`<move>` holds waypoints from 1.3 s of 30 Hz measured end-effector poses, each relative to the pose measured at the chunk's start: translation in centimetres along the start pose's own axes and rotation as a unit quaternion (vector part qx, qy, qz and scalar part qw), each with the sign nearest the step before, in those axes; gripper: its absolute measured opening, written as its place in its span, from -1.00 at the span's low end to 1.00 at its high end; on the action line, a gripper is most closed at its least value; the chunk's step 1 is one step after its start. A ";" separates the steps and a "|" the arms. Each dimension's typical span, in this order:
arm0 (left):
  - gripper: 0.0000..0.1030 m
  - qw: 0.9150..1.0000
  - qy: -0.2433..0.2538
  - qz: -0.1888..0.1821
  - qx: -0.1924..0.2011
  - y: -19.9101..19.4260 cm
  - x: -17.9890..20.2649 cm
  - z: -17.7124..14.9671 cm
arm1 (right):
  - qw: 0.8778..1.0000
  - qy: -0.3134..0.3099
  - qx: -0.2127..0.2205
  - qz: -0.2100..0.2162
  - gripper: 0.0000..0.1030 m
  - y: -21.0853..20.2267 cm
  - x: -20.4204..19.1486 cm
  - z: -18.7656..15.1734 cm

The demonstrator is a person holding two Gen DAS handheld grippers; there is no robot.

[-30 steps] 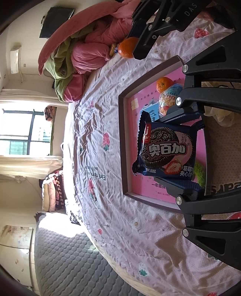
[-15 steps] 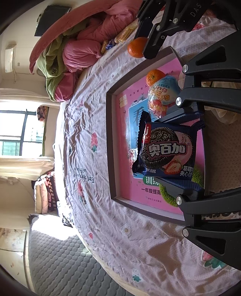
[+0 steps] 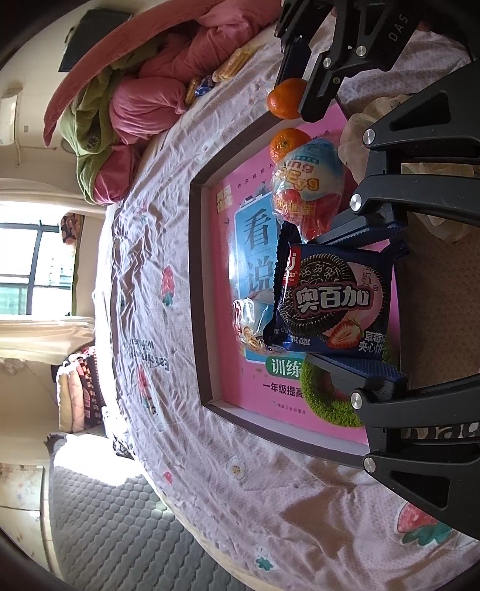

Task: Organize objects
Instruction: 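Carry the snack packet and orange over the pink tray with both tools, then lower the snack packet into the tray while right tool releases the orange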

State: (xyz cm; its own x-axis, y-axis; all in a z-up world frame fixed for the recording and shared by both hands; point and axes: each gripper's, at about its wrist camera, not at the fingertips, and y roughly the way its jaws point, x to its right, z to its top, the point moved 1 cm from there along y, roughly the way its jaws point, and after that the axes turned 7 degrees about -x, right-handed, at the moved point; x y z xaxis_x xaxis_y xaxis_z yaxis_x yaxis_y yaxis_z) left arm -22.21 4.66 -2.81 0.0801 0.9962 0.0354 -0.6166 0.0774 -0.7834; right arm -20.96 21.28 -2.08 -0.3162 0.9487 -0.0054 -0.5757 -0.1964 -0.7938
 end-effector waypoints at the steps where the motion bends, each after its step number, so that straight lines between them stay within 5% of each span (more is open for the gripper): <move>1: 0.02 1.000 0.001 0.001 -0.001 0.1 0.1 0.0 | 1.000 -0.002 -0.003 0.001 -0.26 0.1 -0.1 0.0; 39: 0.02 1.000 0.013 -0.004 -0.023 2.9 1.1 0.3 | 0.999 -0.008 -0.049 0.009 -0.26 3.8 -0.6 0.4</move>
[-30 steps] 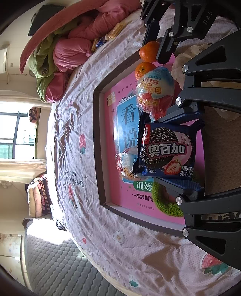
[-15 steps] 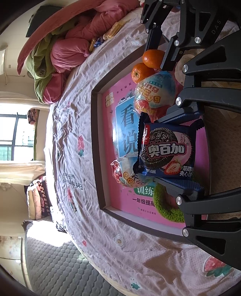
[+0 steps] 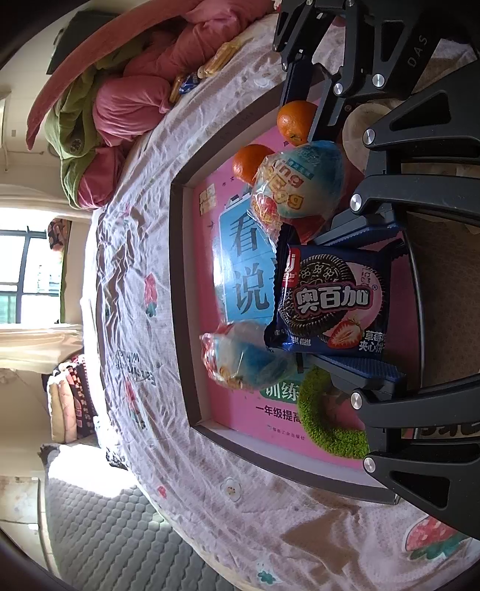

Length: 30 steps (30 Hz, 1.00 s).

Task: Organize objects
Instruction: 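Lower the snack packet into the tray while right tool releases the orange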

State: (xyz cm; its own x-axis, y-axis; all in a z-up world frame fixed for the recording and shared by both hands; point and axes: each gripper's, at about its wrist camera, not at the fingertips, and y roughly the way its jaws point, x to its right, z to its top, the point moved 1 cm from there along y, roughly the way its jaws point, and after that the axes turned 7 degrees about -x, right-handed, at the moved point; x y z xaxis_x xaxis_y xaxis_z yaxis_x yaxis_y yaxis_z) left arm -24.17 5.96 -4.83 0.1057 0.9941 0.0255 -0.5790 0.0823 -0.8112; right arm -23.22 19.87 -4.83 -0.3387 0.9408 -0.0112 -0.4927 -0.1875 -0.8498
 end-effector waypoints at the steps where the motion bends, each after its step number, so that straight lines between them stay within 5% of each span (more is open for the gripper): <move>1: 0.02 1.000 0.000 0.000 -0.001 0.1 0.0 0.0 | 1.000 0.000 0.000 0.000 -0.26 0.0 0.0 0.0; 30: 0.02 1.000 0.005 -0.005 -0.017 0.6 0.2 -0.2 | 1.000 0.014 -0.003 0.005 -0.26 0.0 0.2 -0.2</move>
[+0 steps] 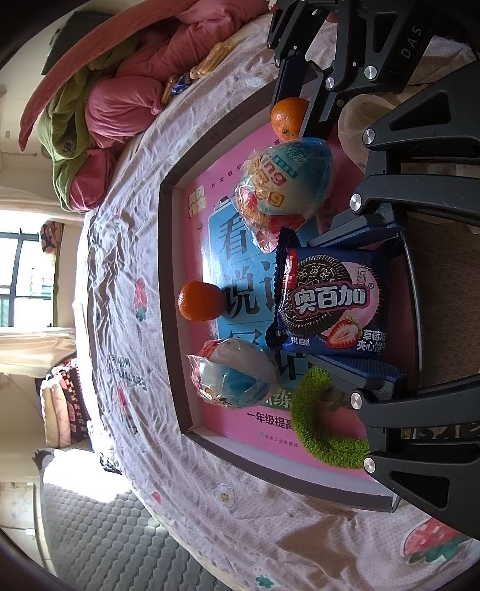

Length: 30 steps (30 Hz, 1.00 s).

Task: Organize objects
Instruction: 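Lower the snack packet into the tray while right tool releases the orange, then open left tool and withdraw both tools from the tray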

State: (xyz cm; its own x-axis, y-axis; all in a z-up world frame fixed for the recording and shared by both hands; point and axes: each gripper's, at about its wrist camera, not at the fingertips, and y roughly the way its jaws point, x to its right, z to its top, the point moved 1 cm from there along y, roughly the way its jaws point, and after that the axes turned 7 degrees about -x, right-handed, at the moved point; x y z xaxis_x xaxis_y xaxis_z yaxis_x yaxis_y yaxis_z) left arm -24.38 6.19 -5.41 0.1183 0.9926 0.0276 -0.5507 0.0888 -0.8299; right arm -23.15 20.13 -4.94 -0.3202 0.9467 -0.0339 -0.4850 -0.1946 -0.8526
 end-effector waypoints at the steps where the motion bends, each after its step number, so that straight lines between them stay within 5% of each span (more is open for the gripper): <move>1: 0.02 1.000 0.000 0.000 0.000 0.0 -0.1 0.0 | 1.000 0.001 0.000 -0.001 -0.26 0.0 0.1 0.0; 19: 0.05 1.000 -0.020 -0.009 0.005 -1.8 -0.8 0.0 | 1.000 0.019 0.023 0.002 -0.03 -1.6 0.8 0.5; 30: 0.09 0.999 -0.024 -0.011 0.041 -5.4 -1.1 0.6 | 0.998 0.028 0.051 0.005 0.11 -3.4 1.1 0.7</move>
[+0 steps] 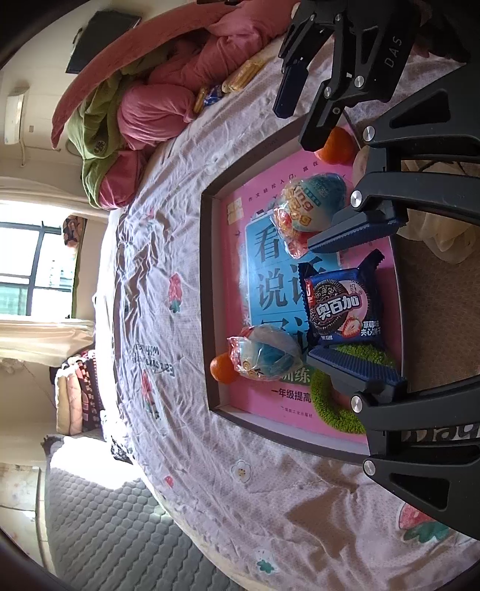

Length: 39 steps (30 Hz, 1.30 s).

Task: Organize objects
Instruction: 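Open left tool and withdraw both tools from the tray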

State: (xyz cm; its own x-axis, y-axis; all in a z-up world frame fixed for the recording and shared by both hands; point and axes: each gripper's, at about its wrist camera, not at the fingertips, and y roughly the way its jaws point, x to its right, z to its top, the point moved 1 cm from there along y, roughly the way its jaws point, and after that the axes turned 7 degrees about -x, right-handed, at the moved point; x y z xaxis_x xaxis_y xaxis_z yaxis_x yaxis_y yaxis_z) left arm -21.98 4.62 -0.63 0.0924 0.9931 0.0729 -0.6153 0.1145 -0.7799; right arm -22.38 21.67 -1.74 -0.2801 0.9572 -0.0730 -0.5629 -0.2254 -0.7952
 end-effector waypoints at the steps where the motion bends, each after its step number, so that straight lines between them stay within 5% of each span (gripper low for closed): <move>1: 0.11 1.000 0.001 0.001 0.004 -0.5 0.0 0.0 | 1.000 0.001 0.003 0.002 0.13 -0.2 0.0 0.0; 20: 0.22 0.999 0.002 0.026 0.048 -7.6 -0.2 -0.9 | 0.997 -0.019 0.070 0.019 0.34 -4.7 -1.1 -0.4; 39: 0.22 0.998 0.023 0.034 0.042 -10.5 0.1 -6.7 | 0.989 -0.050 0.137 0.030 0.50 -8.7 -4.3 -3.2</move>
State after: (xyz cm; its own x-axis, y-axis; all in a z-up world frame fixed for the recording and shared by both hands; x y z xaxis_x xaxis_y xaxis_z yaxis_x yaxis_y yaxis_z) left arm -10.30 3.31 3.40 0.0828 0.9965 -0.0082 -0.6845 0.0509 -0.7272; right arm -13.79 20.08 3.60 -0.3867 0.9211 -0.0441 -0.7291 -0.3347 -0.5970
